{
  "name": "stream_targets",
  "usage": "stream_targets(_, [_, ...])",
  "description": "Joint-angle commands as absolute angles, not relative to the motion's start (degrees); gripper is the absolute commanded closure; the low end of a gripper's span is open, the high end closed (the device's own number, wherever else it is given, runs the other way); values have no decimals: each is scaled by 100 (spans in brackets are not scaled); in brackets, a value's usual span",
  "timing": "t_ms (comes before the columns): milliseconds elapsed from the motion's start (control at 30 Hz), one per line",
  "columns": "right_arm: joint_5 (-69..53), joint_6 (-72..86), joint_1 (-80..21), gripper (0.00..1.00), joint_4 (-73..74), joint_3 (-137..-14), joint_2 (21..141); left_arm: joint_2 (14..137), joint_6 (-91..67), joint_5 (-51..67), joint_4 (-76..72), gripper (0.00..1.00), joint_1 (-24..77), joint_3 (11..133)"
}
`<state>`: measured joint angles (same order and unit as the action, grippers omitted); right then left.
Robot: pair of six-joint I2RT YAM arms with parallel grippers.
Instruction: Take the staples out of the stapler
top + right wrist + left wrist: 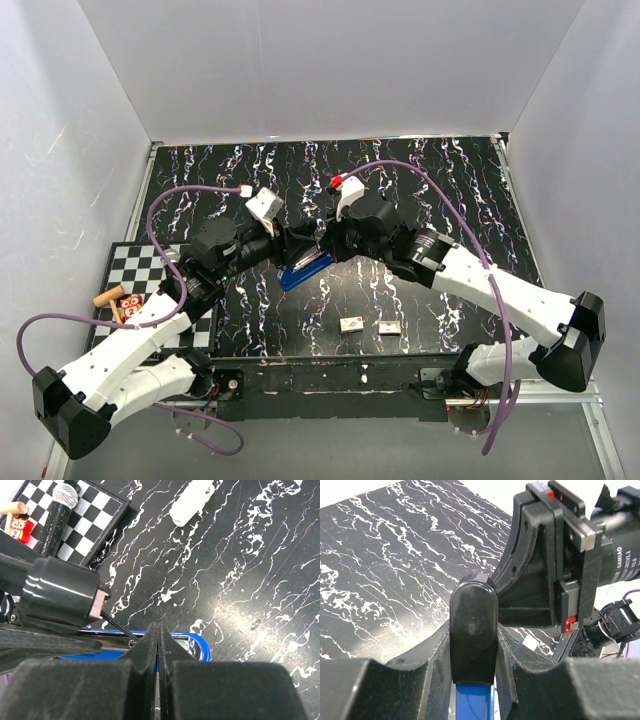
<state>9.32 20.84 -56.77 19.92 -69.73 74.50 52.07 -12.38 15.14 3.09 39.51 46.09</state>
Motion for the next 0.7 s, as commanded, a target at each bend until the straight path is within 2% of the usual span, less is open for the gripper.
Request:
stream_targets(0, [1134, 2206, -5704, 99, 1670, -6733, 7277, 5010, -1450, 1178, -580, 100, 3955, 4737])
stream_targets(667, [958, 2347, -5669, 99, 361, -5740, 7444, 5326, -1995, 343, -1300, 100, 3955, 4825])
